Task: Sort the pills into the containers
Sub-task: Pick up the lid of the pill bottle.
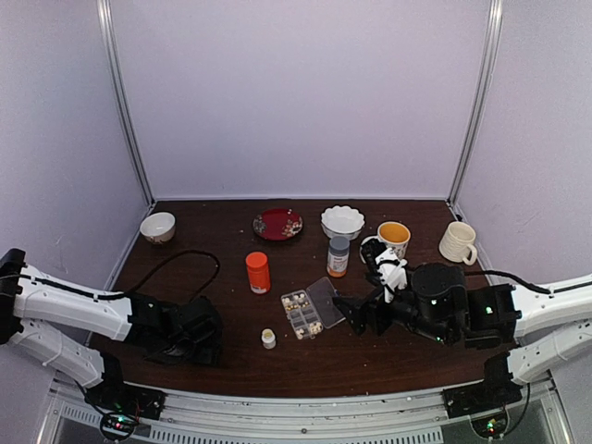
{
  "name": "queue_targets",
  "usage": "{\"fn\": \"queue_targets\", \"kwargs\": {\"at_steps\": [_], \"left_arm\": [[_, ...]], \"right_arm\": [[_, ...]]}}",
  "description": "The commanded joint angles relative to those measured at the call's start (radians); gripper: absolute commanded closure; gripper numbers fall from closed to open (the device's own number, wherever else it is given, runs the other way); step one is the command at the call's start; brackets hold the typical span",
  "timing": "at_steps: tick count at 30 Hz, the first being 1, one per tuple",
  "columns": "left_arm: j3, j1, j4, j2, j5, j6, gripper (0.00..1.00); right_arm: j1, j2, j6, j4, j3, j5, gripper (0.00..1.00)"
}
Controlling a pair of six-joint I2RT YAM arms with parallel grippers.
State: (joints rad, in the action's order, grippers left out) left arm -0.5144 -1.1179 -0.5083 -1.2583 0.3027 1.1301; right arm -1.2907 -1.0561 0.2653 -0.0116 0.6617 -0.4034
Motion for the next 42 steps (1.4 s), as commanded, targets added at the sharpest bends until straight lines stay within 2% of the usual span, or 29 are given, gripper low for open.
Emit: {"fn": "queue_targets", "kwargs": {"at_steps": [1, 5, 7, 9, 11, 25, 30, 33, 36, 40, 42], "left_arm": [[-0.037, 0.006, -0.004, -0.069, -0.057, -0.035, 0.4], [-0.066, 0.006, -0.047, -0.091, -0.061, -0.039, 0.59], [-0.072, 0.007, -0.069, -0.086, -0.066, -0.035, 0.58], [-0.076, 0.006, -0.089, -0.074, -0.073, -0.035, 0.45], [-0.08, 0.005, -0.111, -0.062, -0.078, -0.034, 0.41], [-0.112, 0.005, -0.117, -0.097, -0.095, -0.061, 0.7], [-0.163, 0.005, -0.155, -0.047, -0.111, -0.085, 0.74], [-0.209, 0.006, -0.129, 0.035, -0.166, -0.11, 0.76], [-0.242, 0.005, -0.04, 0.138, -0.248, -0.112, 0.76], [-0.255, 0.007, 0.088, 0.254, -0.341, -0.071, 0.74], [-0.257, 0.007, 0.15, 0.294, -0.389, -0.049, 0.74]], "right_arm": [[0.003, -0.008, 0.002, -0.005, 0.026, 0.015, 0.11], [0.003, -0.009, 0.005, -0.009, 0.023, 0.014, 0.11], [0.004, -0.009, 0.006, -0.011, 0.021, 0.015, 0.11], [0.004, -0.009, 0.005, -0.011, 0.023, 0.015, 0.11], [0.003, -0.008, 0.003, -0.013, 0.021, 0.014, 0.11], [0.004, -0.005, 0.005, -0.017, 0.015, 0.023, 0.11], [0.003, 0.011, -0.013, -0.03, 0.003, 0.04, 0.1], [0.004, 0.019, -0.048, -0.058, 0.0, 0.102, 0.08], [0.003, 0.039, -0.105, -0.134, -0.009, 0.236, 0.06], [-0.006, 0.063, -0.192, -0.229, -0.017, 0.417, 0.11], [-0.02, 0.063, -0.261, -0.258, -0.01, 0.429, 0.12]]}}
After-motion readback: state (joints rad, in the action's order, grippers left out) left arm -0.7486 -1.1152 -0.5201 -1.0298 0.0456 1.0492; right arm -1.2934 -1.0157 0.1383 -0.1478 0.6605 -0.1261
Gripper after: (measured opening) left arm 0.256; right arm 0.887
